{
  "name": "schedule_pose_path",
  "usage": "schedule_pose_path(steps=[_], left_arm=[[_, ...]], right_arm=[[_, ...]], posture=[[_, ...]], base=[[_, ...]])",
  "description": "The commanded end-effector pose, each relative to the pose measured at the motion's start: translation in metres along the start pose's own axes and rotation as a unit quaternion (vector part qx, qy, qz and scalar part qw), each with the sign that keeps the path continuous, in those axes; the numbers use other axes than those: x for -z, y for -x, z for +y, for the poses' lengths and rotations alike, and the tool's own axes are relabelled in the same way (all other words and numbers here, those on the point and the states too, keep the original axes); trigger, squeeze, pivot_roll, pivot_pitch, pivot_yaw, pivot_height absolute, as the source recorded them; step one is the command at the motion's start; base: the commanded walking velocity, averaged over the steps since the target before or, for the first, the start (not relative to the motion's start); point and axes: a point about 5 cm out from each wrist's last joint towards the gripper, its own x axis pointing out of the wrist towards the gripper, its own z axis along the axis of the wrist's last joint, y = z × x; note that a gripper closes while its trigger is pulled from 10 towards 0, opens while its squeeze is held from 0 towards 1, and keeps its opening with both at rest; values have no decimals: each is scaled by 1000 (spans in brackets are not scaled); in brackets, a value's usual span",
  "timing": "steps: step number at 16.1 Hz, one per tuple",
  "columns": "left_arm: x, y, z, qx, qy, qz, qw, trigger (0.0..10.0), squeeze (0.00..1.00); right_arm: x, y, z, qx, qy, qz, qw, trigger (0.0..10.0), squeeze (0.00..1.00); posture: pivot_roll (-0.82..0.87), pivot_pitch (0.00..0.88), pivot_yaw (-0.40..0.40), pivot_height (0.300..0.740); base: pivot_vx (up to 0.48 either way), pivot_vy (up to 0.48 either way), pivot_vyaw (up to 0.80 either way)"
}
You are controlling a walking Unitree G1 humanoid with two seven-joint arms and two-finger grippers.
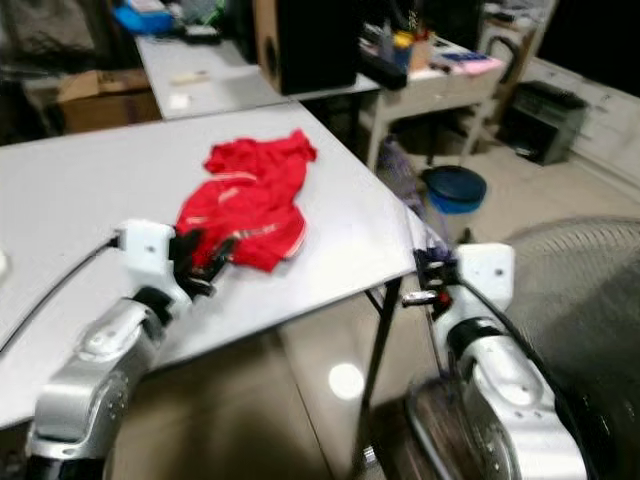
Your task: Hang hanger
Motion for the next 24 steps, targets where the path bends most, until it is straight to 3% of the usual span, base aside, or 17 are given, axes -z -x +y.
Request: schedule_pose_path(steps=[1,8,10,11,12,15,19,20,21,24], left_arm=[[-4,2,10,-17,-8,-6,1000,10000,1000],[10,-7,25,-10,-34,36,999,10000,1000],[12,-11,36,-25,-60,53,997,10000,1000],[14,-17,40,-21,-78,66,995,10000,796],[17,-22,43,-11,-93,82,992,10000,0],[30,-30,51,16,-107,126,986,10000,0],[46,-26,58,48,-102,177,978,10000,0],[47,-26,60,46,-103,179,977,7216,0],[47,-29,63,38,-104,177,978,157,0],[42,-36,67,43,-105,163,980,0,0]], right_arm=[[-6,-3,6,-14,-1,-17,1000,10000,0],[-7,-5,10,-26,2,-22,999,10000,0],[-6,-4,10,-28,3,-21,999,10000,0],[-6,-5,9,-25,5,-21,999,10000,0],[-5,-6,9,-21,7,-21,1000,10000,0],[-3,-5,9,-28,8,-16,999,10000,0],[0,-4,12,-43,16,-7,999,10000,0],[0,-4,12,-43,17,-7,999,10000,0],[0,-5,12,-44,18,-7,999,10000,0],[-1,-7,14,-48,22,-10,999,10000,0]], posture=[[-93,0,-25,740],[-93,0,-13,740],[-93,0,-9,740],[-94,0,-2,740],[-97,0,3,740],[-102,0,9,740],[-112,0,21,740],[-112,0,21,740],[-113,0,22,740],[-115,0,28,740]], base=[[416,0,0],[117,0,0],[0,0,0],[0,0,0],[0,0,0],[0,0,0],[0,0,0],[0,0,0],[0,0,0],[0,0,0]])
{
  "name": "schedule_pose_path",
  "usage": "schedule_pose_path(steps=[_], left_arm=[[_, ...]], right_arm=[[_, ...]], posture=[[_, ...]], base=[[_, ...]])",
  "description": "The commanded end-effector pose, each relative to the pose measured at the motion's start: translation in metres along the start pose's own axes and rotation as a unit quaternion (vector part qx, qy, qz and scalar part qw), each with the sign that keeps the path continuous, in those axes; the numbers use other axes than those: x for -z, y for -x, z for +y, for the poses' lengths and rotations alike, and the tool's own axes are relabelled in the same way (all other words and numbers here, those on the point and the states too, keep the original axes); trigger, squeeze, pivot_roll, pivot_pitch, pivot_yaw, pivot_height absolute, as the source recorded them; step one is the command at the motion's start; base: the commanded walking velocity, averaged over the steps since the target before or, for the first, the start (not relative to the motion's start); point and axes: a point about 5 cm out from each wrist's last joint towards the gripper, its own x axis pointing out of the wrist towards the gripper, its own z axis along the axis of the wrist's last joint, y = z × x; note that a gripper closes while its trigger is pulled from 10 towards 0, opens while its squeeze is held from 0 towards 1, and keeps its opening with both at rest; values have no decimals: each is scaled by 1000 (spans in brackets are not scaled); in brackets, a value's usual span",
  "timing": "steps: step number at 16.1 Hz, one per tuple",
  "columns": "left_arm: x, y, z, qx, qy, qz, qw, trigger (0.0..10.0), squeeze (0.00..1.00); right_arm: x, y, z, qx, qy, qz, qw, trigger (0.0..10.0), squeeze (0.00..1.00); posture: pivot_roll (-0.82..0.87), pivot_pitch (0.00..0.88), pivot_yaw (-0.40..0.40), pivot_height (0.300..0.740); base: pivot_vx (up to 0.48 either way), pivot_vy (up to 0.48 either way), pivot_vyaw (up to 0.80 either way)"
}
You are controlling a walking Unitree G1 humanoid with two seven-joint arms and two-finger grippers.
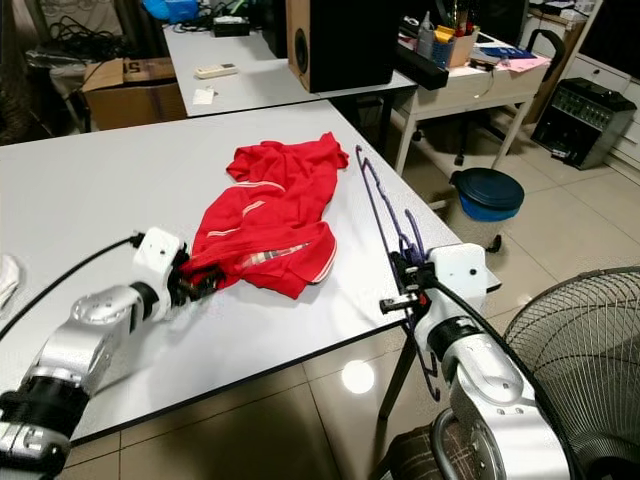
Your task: Hang hanger
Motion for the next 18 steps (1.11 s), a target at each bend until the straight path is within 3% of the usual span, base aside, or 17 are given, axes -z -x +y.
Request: schedule_pose_path(steps=[1,9,11,12,14,16,18], left_arm=[[-4,-1,3,4,-2,-7,1000,0,0],[-1,-2,-4,75,17,-7,997,0,0],[-10,-5,-2,75,35,-30,996,0,0],[-22,-6,-2,75,65,-65,993,0,0],[-37,-8,-2,79,81,-100,989,0,0],[-73,-9,4,74,94,-165,979,0,0],[-97,-8,11,67,97,-203,972,0,0]], right_arm=[[-4,-1,-1,-3,8,-10,1000,10000,0],[-1,-5,5,-15,14,-13,1000,10000,0],[0,-4,6,-12,10,-13,1000,10000,0],[1,-2,8,-10,8,-14,1000,10000,0],[2,0,8,-6,4,-16,1000,10000,0],[-2,5,9,-29,8,-32,999,10000,0],[-5,11,9,-58,14,-40,997,10000,0]], posture=[[-115,0,28,740],[-103,0,43,740],[-102,0,59,740],[-103,0,63,740],[-102,0,71,740],[-104,0,95,740],[-109,0,116,740]], base=[[0,0,0],[0,0,0],[0,0,0],[0,0,0],[0,0,0],[0,0,0],[0,0,0]])
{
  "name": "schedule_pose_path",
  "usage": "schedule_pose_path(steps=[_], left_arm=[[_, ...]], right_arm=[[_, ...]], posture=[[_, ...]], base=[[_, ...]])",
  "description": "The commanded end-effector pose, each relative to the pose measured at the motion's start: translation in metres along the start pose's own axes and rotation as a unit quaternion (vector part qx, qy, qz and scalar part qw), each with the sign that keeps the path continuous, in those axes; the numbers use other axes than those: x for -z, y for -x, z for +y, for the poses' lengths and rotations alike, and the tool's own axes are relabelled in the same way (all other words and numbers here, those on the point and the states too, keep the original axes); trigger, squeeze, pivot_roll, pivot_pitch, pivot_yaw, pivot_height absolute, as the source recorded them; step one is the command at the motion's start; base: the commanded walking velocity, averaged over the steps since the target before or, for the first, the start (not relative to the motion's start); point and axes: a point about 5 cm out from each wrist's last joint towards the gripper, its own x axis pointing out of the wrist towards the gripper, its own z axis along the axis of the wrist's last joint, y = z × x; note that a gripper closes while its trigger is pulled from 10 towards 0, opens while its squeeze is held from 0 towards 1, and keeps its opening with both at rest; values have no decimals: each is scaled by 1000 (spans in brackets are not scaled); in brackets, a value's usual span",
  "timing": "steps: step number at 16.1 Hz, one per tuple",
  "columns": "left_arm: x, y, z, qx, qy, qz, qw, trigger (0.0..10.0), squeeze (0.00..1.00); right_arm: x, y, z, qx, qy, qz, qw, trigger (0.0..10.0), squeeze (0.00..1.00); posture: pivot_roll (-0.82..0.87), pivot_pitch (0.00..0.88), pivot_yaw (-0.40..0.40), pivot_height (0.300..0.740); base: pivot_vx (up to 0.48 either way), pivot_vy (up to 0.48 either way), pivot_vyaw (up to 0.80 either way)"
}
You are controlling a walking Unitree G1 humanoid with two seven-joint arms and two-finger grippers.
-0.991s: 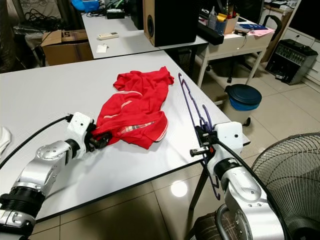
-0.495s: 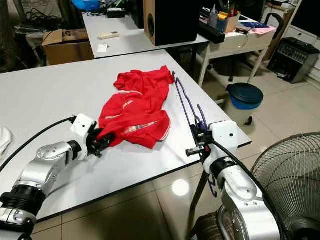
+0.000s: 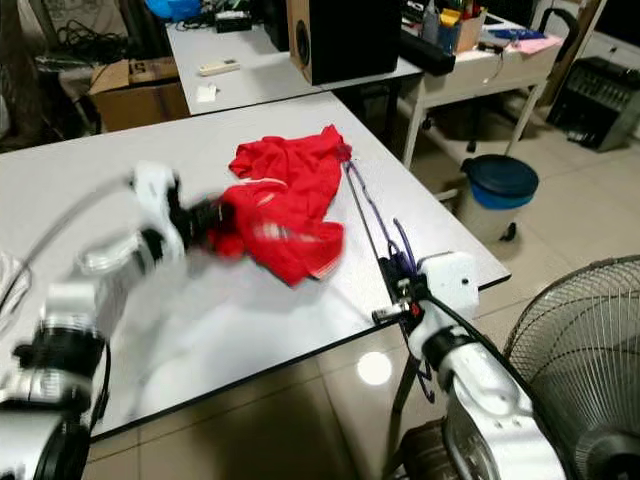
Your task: Hang hanger
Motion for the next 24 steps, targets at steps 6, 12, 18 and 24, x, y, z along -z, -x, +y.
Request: schedule_pose_path(steps=[6,12,18,24], left_arm=[[-41,-11,1,-4,18,-61,998,0,0],[-45,-7,-12,28,-56,-43,997,0,0],[-34,17,-37,119,-179,14,977,0,0],[-31,10,-36,70,-178,7,981,0,0]], right_arm=[[-18,20,25,-132,-43,-37,990,10000,0],[-2,33,31,-178,-44,50,982,10000,0],[-7,20,31,-174,-58,43,982,10000,0],[-17,24,32,-210,-62,42,975,10000,0]], posture=[[-114,0,147,740],[-120,0,155,740],[-103,0,129,740],[-115,0,122,740]], base=[[0,0,0],[0,0,0],[0,0,0],[0,0,0]])
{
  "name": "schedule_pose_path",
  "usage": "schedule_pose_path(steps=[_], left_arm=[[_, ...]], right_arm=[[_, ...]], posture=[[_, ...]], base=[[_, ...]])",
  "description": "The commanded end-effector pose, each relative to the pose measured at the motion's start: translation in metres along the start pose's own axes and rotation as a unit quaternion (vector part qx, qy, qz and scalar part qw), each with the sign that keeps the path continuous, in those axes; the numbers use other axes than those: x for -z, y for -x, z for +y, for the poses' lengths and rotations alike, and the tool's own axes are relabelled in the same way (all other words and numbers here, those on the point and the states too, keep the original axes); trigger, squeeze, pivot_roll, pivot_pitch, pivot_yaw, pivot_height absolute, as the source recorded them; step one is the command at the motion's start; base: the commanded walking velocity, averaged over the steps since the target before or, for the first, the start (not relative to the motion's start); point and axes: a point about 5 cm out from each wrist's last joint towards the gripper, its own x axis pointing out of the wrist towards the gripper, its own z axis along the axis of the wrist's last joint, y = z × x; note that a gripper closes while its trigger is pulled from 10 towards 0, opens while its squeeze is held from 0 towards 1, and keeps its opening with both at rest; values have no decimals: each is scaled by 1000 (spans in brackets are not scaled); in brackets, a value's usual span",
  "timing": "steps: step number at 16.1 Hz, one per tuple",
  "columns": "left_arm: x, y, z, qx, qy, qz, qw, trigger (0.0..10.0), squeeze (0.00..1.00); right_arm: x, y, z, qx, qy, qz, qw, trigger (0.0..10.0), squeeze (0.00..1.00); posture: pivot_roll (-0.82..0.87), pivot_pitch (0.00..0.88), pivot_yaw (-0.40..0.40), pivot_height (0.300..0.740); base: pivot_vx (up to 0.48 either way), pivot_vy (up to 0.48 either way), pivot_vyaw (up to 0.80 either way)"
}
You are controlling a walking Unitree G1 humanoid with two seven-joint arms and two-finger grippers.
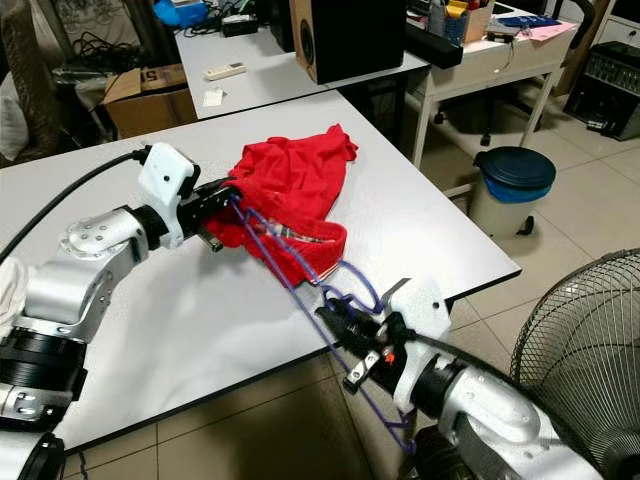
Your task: Hang hanger
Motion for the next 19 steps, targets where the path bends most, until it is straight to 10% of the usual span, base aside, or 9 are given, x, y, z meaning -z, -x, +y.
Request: schedule_pose_path(steps=[1,9,13,16,18,19], left_arm=[[-12,-1,-7,21,-10,-26,999,0,0],[-45,10,2,-14,-31,-118,992,0,0],[-52,13,15,-84,-47,-155,983,0,0],[-31,11,17,-95,-59,-93,989,0,0],[-18,5,18,-128,-17,-68,989,0,0],[-11,-4,27,-201,34,-57,977,0,0]], right_arm=[[0,-2,-4,12,-7,2,1000,10000,0],[41,6,-13,69,-111,135,982,10000,0],[23,7,-25,141,-184,49,972,10000,0],[-2,1,-11,65,-187,-26,980,10000,0],[1,3,3,8,-140,20,990,10000,0],[9,9,-14,87,-154,41,983,10000,0]], posture=[[-116,0,124,740],[-136,0,107,740],[-166,0,96,740],[-169,0,87,740],[-170,0,83,740],[-176,0,85,740]], base=[[0,0,0],[0,0,0],[0,0,0],[0,0,0],[0,0,0],[0,0,0]])
